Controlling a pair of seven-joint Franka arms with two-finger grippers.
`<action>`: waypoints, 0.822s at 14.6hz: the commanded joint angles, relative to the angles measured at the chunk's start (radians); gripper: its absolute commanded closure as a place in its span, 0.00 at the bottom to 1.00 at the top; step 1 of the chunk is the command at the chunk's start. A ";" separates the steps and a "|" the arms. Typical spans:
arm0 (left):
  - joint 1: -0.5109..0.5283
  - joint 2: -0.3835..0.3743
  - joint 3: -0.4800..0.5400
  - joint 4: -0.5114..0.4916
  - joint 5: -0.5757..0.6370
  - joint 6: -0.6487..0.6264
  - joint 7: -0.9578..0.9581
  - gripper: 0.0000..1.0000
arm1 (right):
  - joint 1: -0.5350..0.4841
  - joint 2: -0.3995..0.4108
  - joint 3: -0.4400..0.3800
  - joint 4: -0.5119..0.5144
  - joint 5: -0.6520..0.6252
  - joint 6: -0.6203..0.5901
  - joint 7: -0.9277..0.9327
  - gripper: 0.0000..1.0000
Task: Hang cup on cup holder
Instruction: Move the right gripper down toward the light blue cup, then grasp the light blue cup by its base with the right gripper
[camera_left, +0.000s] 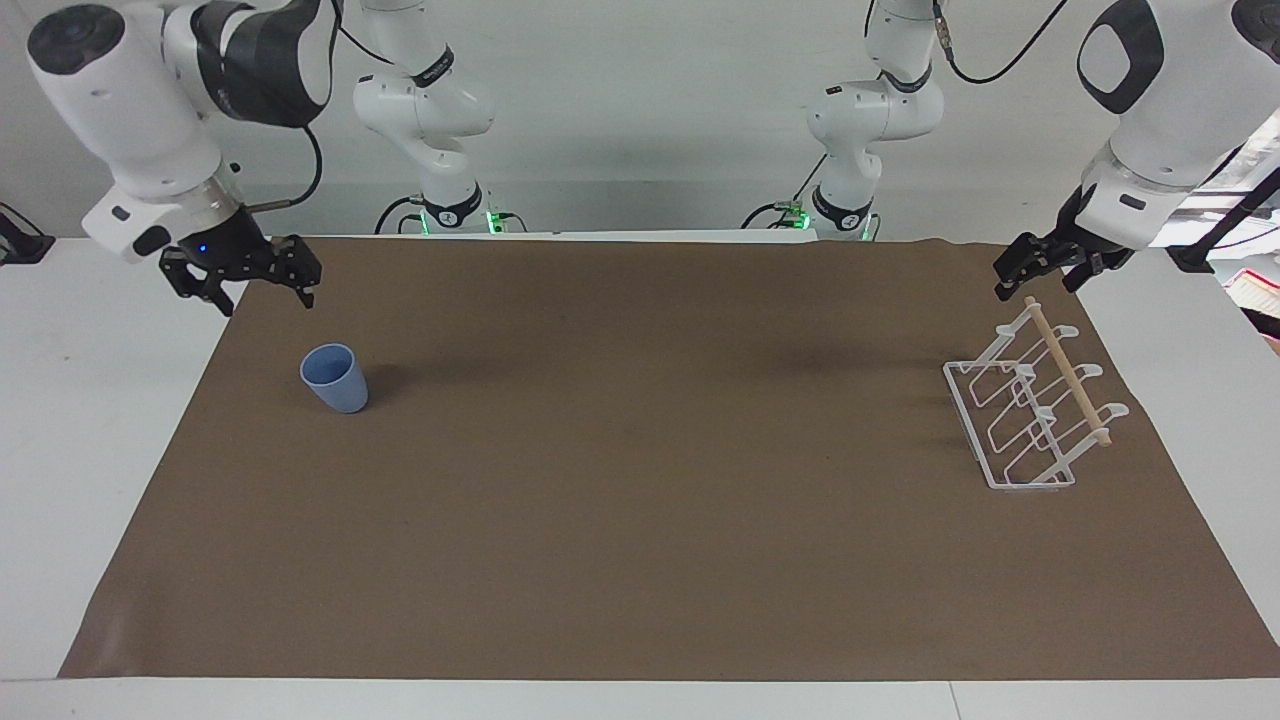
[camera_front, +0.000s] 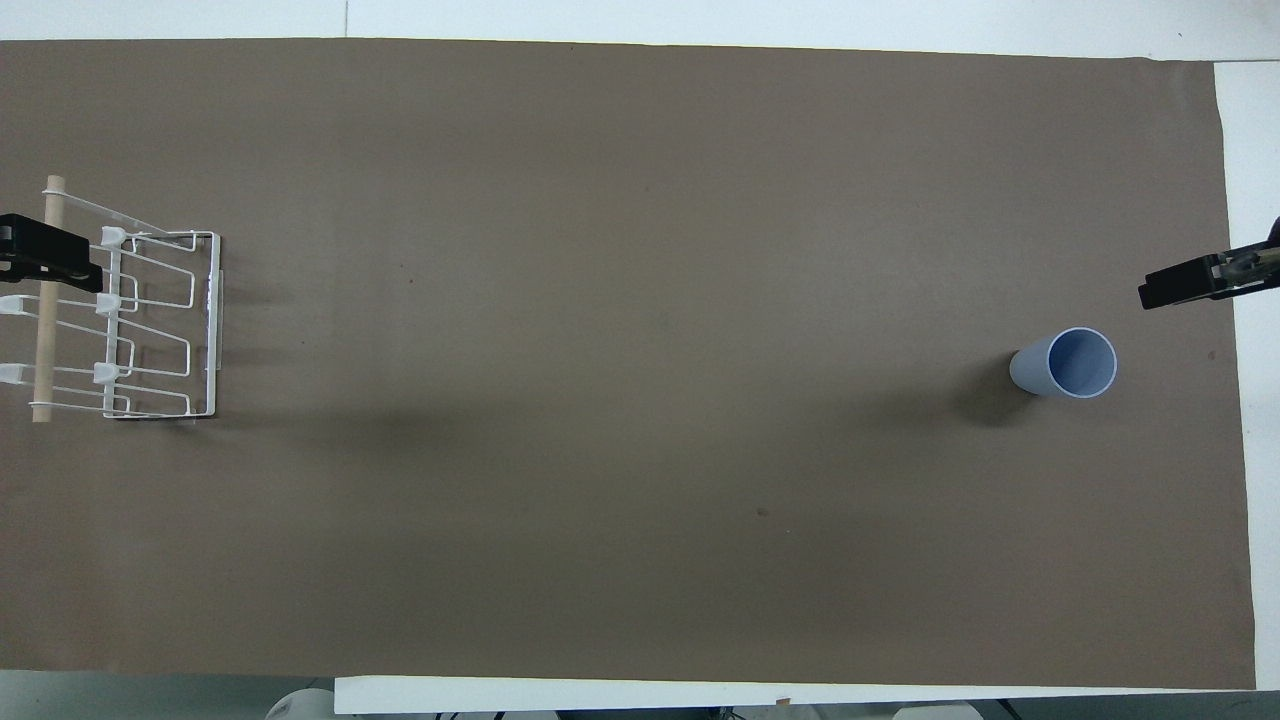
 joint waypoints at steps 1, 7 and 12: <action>0.011 -0.015 -0.008 -0.011 0.006 -0.010 0.012 0.00 | -0.040 -0.020 0.006 -0.203 0.022 0.183 -0.092 0.00; 0.011 -0.015 -0.008 -0.011 0.006 -0.010 0.012 0.00 | -0.073 0.043 0.006 -0.249 0.022 0.245 -0.124 0.00; 0.011 -0.015 -0.008 -0.011 0.006 -0.010 0.012 0.00 | -0.080 0.101 0.006 -0.283 0.022 0.339 -0.117 0.22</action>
